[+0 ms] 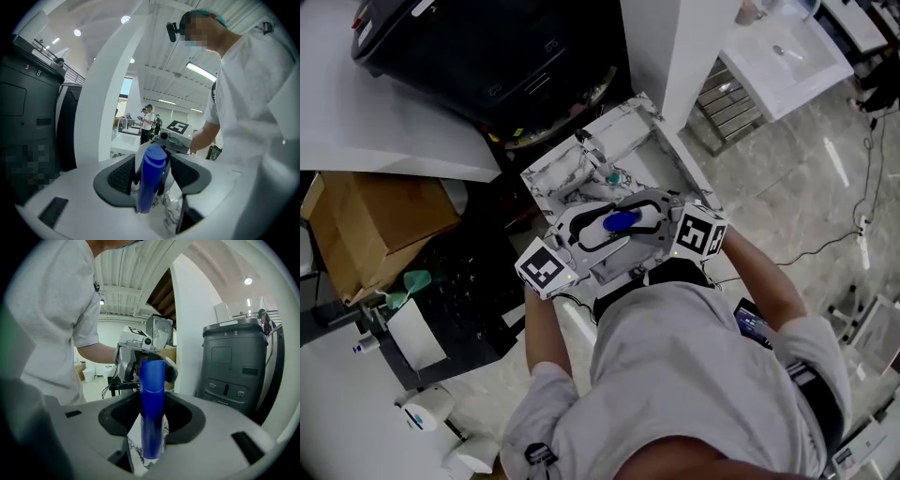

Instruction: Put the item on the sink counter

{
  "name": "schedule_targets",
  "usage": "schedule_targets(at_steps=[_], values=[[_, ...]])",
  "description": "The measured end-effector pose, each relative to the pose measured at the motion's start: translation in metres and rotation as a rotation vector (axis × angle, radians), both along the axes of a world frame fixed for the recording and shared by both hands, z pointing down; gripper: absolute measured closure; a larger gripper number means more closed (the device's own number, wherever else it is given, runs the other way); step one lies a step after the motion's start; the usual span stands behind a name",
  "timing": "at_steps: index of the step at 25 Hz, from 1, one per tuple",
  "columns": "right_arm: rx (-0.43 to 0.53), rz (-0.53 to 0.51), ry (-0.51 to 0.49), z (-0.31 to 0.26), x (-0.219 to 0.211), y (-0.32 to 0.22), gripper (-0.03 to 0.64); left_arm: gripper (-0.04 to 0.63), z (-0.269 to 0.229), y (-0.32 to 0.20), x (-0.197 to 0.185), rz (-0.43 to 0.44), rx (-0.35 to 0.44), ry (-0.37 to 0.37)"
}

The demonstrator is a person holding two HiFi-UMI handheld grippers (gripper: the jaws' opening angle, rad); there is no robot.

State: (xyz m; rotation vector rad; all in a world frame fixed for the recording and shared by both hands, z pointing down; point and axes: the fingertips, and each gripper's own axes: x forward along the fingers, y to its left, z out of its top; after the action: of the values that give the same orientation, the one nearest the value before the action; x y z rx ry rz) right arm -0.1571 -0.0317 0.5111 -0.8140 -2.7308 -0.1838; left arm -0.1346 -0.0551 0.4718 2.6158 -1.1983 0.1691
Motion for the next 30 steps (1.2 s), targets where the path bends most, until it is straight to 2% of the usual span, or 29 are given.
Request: schedule_targets(at_steps=[2, 4, 7, 13, 16, 21, 30], values=[[0.012, -0.004, 0.013, 0.001, -0.01, 0.008, 0.463, 0.356, 0.003, 0.006, -0.008, 0.031, 0.007, -0.015], [0.017, -0.003, 0.025, 0.002, -0.02, 0.015, 0.463, 0.359, 0.005, 0.012, -0.015, 0.039, 0.005, 0.001], [0.022, -0.003, 0.027, 0.004, -0.034, 0.023, 0.463, 0.422, 0.003, 0.018, -0.028, 0.038, 0.034, 0.01], [0.043, 0.019, 0.058, 0.01, -0.057, 0.033, 0.463, 0.427, 0.009, 0.027, -0.048, 0.073, 0.083, -0.013], [0.047, 0.061, 0.083, 0.017, -0.067, 0.035, 0.463, 0.428, 0.015, 0.03, -0.057, 0.081, 0.092, -0.042], [0.069, 0.138, 0.147, 0.029, -0.081, 0.036, 0.463, 0.43, 0.027, 0.031, -0.07, 0.047, 0.112, -0.06], [0.018, 0.285, 0.125, 0.042, -0.099, 0.036, 0.46, 0.434, 0.038, 0.033, -0.083, 0.089, 0.121, -0.075]])
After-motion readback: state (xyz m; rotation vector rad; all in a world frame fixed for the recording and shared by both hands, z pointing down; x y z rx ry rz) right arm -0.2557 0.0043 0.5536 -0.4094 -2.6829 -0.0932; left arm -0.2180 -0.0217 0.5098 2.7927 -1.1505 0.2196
